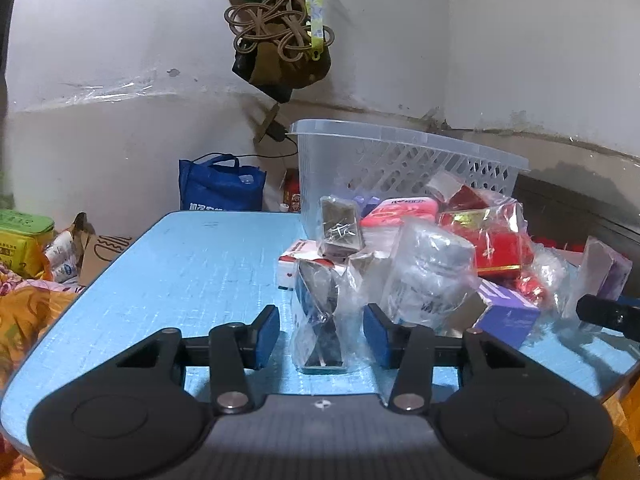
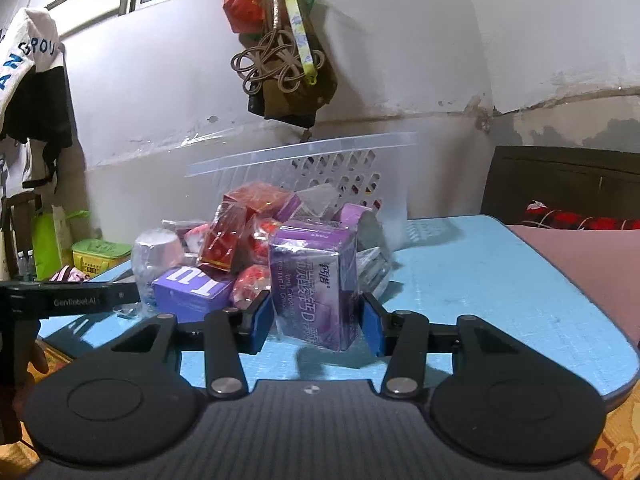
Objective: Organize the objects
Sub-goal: 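Grasp the large purple box with the right tool while the left tool grasps the clear bag with black clip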
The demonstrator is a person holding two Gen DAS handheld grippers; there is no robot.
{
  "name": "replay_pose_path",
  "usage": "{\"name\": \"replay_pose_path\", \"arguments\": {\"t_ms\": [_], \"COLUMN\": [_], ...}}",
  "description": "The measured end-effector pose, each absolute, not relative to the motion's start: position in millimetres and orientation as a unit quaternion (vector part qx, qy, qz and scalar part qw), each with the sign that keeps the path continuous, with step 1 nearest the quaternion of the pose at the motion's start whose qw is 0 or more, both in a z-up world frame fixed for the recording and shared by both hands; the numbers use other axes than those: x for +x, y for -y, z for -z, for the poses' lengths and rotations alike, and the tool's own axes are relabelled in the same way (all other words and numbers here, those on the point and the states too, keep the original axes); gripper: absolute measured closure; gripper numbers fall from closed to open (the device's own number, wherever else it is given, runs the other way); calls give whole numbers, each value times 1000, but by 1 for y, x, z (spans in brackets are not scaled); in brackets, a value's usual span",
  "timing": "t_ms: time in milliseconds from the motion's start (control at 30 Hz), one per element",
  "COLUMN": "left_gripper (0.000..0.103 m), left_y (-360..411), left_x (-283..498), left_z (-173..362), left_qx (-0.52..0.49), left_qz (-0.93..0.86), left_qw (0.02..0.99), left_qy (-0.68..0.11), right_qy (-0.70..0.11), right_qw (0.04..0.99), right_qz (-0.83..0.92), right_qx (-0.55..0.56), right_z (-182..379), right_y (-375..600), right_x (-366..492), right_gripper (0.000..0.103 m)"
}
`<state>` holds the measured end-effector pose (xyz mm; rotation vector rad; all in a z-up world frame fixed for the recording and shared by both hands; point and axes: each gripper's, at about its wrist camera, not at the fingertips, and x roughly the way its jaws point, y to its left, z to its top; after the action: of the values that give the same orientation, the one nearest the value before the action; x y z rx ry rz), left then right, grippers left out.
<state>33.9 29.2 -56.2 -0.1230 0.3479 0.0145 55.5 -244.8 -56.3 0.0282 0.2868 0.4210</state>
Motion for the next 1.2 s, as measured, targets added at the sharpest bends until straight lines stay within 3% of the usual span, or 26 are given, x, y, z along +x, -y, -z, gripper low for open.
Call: {"name": "replay_pose_path", "arguments": {"t_ms": [233,300,667,800,1200], "left_gripper": [53,62,60,68,69], "left_y": [-35,-35,-42,-40,-56], "left_x": [31,33,28,28,28], "left_z": [57,58,58,54,46], "left_qx": [-71,-73,-74,-67,-83], "left_qz": [-4,2,-8,-19,-99], "left_qw": [982,982,982,984,979], "left_qy": [-172,-176,-172,-163,-159], "right_qy": [-144,-144,-148,-150,-157], "right_qw": [968,968,968,968,967], "right_qz": [-203,-202,-203,-201,-200], "right_qx": [30,28,27,27,28], "right_z": [58,58,59,59,62], "right_y": [256,256,258,259,259], "right_x": [59,58,58,58,58], "right_gripper": [53,53,53,53,53]}}
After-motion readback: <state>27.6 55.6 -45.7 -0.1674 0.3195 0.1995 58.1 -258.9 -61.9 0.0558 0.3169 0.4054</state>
